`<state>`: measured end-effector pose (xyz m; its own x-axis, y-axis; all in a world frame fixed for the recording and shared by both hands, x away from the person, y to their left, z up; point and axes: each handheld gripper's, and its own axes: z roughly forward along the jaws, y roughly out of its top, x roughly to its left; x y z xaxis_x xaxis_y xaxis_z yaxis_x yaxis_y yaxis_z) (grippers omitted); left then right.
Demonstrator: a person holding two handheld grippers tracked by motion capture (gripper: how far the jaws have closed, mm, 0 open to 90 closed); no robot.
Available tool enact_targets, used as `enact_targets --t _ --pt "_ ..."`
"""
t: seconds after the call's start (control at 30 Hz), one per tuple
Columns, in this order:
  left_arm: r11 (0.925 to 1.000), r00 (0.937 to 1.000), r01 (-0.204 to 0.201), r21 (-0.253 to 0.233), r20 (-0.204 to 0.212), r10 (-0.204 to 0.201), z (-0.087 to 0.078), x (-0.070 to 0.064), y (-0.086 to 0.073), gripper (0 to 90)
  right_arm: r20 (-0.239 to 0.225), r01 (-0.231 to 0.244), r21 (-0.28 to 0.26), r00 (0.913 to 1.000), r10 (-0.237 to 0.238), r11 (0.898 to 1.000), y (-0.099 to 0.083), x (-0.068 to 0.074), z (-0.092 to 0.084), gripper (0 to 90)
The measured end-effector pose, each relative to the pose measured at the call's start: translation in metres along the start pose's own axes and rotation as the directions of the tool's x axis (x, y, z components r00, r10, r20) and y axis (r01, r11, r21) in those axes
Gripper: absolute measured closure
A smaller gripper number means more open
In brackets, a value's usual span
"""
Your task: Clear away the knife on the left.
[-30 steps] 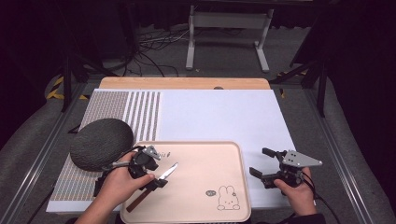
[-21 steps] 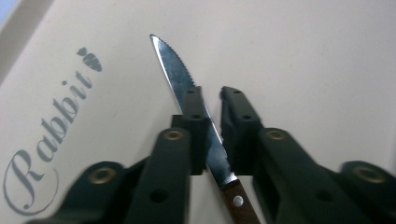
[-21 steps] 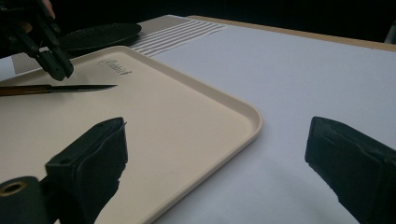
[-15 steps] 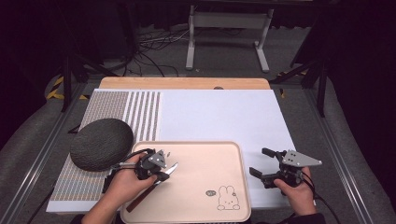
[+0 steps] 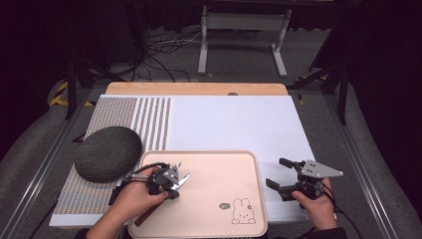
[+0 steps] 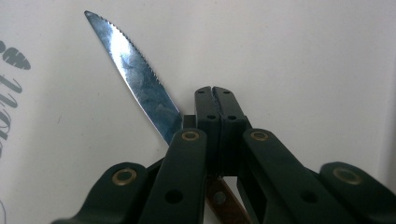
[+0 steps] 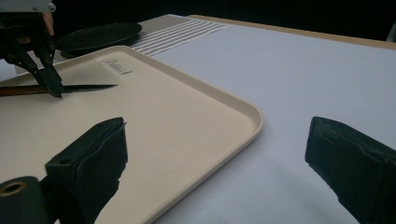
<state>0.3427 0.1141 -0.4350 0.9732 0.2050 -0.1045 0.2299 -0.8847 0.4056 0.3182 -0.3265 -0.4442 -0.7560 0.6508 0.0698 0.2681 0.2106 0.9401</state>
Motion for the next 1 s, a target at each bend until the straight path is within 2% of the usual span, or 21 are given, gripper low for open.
enact_targets --t 0.1,0.3,0.63,1.0 --pt "1.0 1.0 -0.008 -0.002 -0.001 0.008 0.0 0.001 -0.001 90.0 -0.001 0.0 0.001 1.0 0.0 1.0 0.0 0.0 0.0 6.4" --pt "1.0 1.0 0.008 -0.002 0.005 -0.008 -0.002 0.003 -0.005 90.0 -0.001 -0.001 0.001 1.0 0.001 1.0 0.0 0.0 0.0 6.4" --pt "1.0 0.9999 0.003 -0.003 0.01 -0.003 -0.004 0.004 -0.011 90.0 -0.002 -0.001 0.003 1.0 0.001 1.0 0.0 0.0 0.0 6.4" --pt "0.9999 0.9999 0.015 0.003 0.006 -0.015 -0.008 0.004 -0.019 90.0 -0.003 0.0 0.005 1.0 0.0 1.0 -0.001 0.0 0.001 6.4"
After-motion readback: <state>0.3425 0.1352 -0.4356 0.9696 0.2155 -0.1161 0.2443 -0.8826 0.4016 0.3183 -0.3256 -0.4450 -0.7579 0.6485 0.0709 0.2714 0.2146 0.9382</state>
